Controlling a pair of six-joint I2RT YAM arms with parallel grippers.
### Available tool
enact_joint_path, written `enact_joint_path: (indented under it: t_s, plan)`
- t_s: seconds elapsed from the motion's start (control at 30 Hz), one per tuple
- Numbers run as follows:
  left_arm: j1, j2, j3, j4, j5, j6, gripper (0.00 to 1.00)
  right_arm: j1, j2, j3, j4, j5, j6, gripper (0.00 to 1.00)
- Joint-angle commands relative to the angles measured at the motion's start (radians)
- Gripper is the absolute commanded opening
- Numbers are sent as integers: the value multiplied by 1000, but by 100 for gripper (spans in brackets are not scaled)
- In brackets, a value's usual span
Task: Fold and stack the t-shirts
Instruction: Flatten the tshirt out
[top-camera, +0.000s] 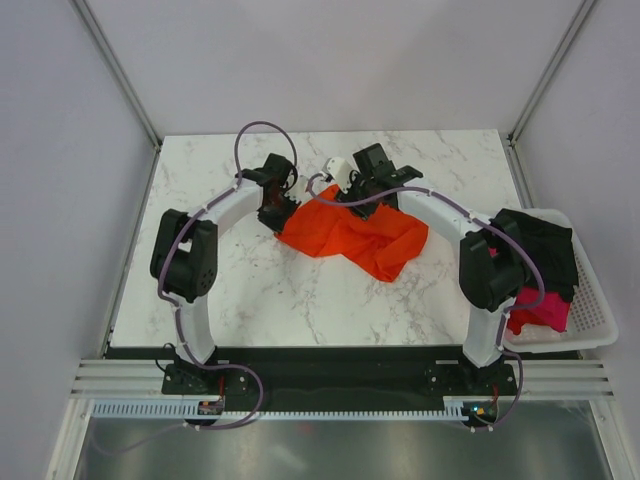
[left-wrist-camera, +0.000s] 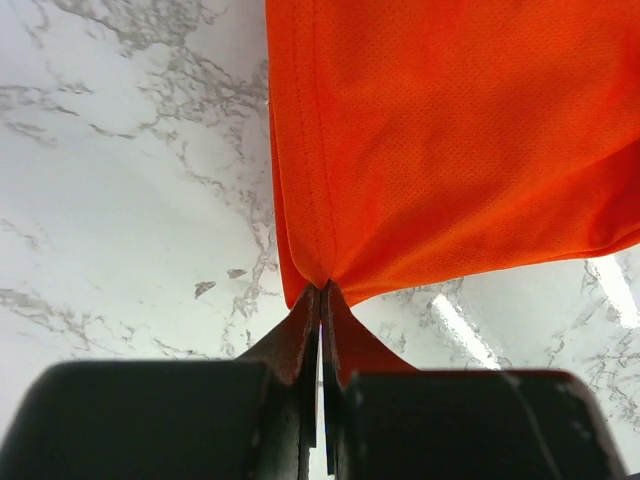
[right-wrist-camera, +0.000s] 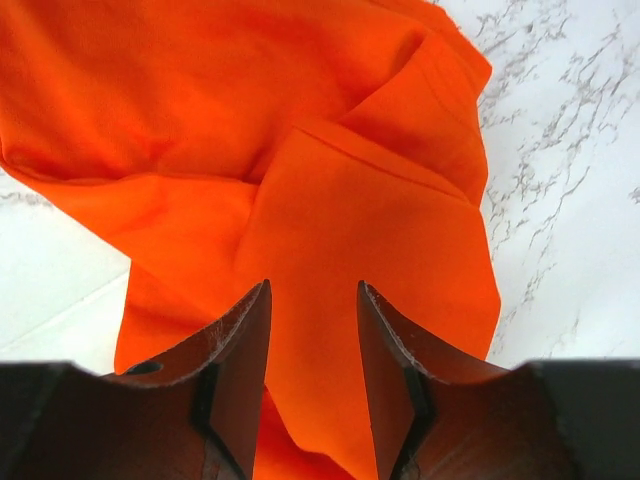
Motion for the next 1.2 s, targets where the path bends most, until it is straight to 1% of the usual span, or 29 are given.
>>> enact_joint_path:
  t_s: [0.0, 0.17, 0.43, 0.77, 0.87, 0.9, 1.0, 1.03, 1.13, 1.17]
  plan:
    - [5, -74, -13, 4, -29, 25, 2, 5, 36, 68, 8, -53, 35, 48]
    - [5, -81, -15, 4, -40, 30, 2, 24, 59, 84, -27, -97, 36, 49]
    - [7, -78, -9, 4, -43, 28, 2, 41, 79, 53, -45, -77, 32, 50]
    - [7, -78, -6, 4, -43, 28, 2, 50, 124, 53, -7, 73, 53, 47]
    - [10, -80, -4, 4, -43, 28, 2, 50, 131, 51, 5, 113, 46, 41]
    - [10, -78, -3, 4, -43, 31, 2, 50, 131, 50, 4, 115, 43, 29]
    - [13, -84, 0, 2, -43, 30, 2, 50, 122, 48, 4, 121, 40, 2]
    - [14, -88, 0, 1, -44, 30, 2, 50, 109, 48, 4, 147, 36, 0]
    - [30, -132, 2, -4, -51, 39, 2, 50, 23, 53, -7, 173, 17, 0]
    - [48, -147, 5, -8, -51, 39, 2, 48, -40, 56, -13, 202, 9, 0]
